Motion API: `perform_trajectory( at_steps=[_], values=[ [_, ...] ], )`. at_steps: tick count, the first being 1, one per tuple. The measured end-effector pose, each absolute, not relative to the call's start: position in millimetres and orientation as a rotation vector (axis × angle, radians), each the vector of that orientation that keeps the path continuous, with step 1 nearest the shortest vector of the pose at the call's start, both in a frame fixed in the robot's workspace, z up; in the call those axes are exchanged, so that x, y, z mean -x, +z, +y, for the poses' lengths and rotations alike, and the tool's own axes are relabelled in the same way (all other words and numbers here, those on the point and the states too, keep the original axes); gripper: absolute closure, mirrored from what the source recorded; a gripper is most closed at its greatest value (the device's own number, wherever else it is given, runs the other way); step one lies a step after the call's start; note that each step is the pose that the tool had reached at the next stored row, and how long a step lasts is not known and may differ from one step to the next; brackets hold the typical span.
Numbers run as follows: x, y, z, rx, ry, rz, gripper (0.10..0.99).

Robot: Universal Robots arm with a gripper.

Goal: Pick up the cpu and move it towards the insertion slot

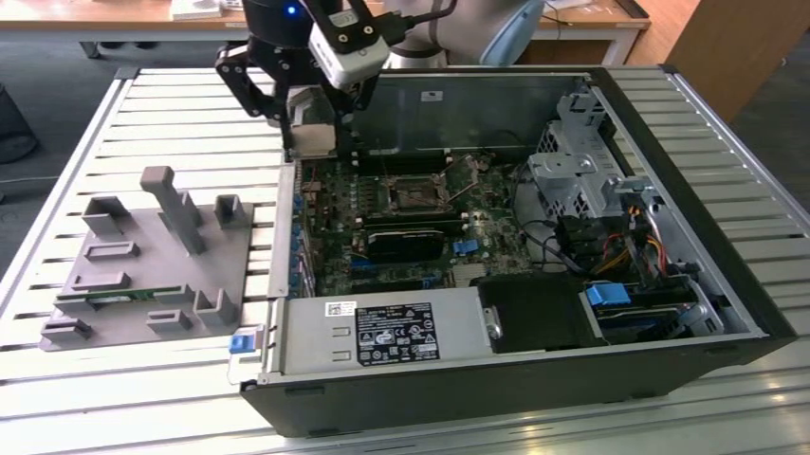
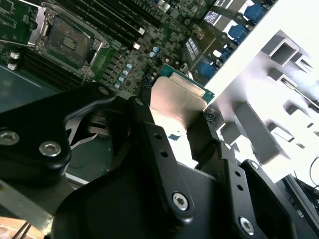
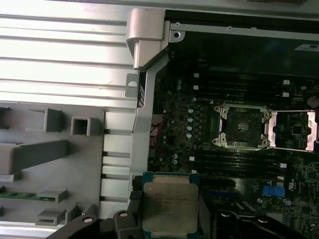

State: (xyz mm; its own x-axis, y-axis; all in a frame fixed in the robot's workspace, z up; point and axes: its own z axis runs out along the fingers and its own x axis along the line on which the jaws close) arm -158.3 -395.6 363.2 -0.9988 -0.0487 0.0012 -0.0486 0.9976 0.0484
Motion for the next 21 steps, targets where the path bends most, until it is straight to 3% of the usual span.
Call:
perform_trajectory(
  at_steps=[21],
  values=[
    [139,363,-380,-0.076,-0.076,-3.137,0.549]
  ],
)
